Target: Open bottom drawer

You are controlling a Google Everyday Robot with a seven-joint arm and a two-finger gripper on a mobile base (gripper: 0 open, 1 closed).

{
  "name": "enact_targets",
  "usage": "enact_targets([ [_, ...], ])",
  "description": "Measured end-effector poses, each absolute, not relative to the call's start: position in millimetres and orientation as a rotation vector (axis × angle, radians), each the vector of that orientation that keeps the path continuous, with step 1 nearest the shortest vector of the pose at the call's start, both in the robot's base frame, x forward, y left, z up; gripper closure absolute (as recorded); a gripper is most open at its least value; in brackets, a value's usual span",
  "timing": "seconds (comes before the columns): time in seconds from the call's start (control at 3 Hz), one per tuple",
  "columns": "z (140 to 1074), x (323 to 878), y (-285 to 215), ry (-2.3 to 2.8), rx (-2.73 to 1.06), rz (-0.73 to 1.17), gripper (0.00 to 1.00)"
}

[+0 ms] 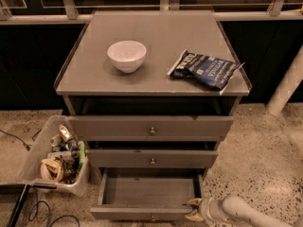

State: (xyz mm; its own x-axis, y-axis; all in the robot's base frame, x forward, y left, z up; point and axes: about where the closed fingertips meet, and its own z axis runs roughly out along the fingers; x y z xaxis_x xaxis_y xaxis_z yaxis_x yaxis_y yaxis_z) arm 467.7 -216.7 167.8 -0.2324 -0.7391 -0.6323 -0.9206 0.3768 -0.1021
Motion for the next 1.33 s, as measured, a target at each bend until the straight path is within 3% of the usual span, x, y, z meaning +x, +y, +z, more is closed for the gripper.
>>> enact_targets([
  [0.67,167.8,467.7,-216.7,2.039,-1.424,0.391,0.12],
  [1.0,167.8,467.7,-216.6,2.039,-1.424,0.392,0.0],
  [1.33,167.8,467.7,-216.6,2.039,-1.424,0.392,0.0],
])
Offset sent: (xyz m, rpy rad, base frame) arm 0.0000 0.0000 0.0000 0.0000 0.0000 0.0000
